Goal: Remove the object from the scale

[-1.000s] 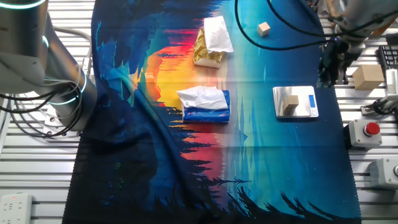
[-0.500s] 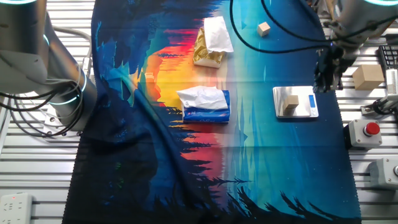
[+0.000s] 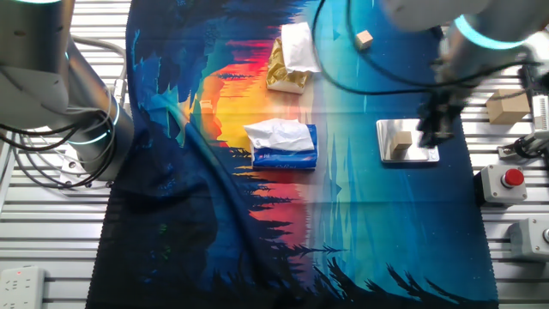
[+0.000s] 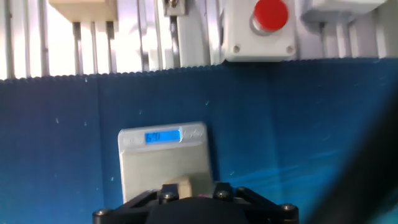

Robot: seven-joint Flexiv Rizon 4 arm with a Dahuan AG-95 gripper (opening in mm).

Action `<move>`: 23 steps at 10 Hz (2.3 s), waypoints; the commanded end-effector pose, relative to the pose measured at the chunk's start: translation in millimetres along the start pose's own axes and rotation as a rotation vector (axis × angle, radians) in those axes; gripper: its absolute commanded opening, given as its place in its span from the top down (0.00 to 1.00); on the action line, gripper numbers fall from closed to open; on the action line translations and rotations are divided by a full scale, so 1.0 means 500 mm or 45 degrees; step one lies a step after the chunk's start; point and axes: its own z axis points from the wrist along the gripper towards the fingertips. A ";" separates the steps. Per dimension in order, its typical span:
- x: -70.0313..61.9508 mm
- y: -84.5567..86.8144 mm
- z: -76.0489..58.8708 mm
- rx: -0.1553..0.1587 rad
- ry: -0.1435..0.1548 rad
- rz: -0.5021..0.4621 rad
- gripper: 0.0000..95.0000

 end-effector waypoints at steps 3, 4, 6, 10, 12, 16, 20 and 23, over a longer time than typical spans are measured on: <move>0.005 0.012 0.020 -0.005 -0.027 0.005 0.60; 0.005 0.012 0.021 -0.007 -0.028 0.005 0.60; 0.006 0.013 0.033 -0.013 -0.040 0.003 0.60; 0.010 0.017 0.058 -0.029 -0.072 -0.002 0.60; 0.012 0.018 0.064 -0.029 -0.072 0.019 0.60; 0.011 0.018 0.060 -0.035 -0.064 0.010 1.00; 0.001 0.024 -0.012 -0.035 -0.036 0.022 1.00; 0.015 0.081 -0.075 -0.038 -0.036 0.057 1.00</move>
